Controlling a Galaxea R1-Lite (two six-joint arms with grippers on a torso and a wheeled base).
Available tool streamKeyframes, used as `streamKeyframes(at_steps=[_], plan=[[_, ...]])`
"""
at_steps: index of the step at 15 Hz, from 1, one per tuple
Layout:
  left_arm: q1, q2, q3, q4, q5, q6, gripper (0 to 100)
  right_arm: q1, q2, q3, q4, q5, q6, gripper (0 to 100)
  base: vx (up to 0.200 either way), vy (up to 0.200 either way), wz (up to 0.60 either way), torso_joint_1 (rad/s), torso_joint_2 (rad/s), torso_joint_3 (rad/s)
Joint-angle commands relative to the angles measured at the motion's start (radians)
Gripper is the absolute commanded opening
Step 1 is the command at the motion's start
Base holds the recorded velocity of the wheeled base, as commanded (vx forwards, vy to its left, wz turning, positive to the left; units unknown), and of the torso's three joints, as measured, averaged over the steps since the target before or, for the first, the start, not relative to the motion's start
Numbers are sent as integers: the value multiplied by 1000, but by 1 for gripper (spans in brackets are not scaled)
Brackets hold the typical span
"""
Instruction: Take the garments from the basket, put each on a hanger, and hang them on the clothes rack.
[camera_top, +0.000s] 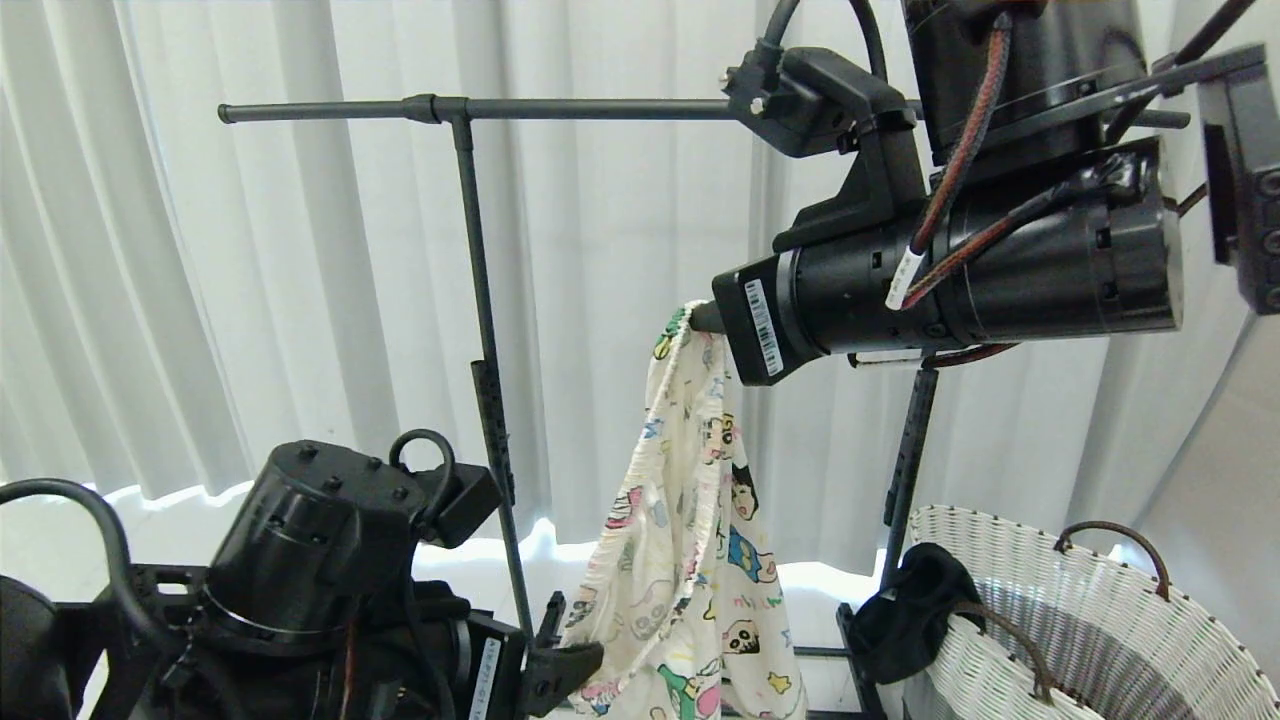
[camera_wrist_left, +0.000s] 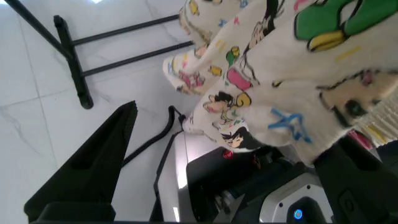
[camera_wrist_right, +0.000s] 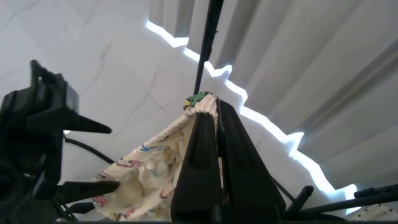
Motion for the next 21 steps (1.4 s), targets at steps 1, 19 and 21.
streamKeyframes(at_steps=[1, 19, 21], plan=[[-2, -75, 55, 0, -4, 0, 100, -1, -10, 0, 0, 0, 0, 0, 0, 0, 0, 0, 0, 0], [61, -219, -322, 196, 25, 224, 0, -155, -419, 418, 114, -81, -9, 0, 0, 0, 0, 0, 0, 0], [58, -142, -539, 298, -3, 224, 0, -189, -453, 405, 140, -80, -9, 0, 0, 0, 0, 0, 0, 0]])
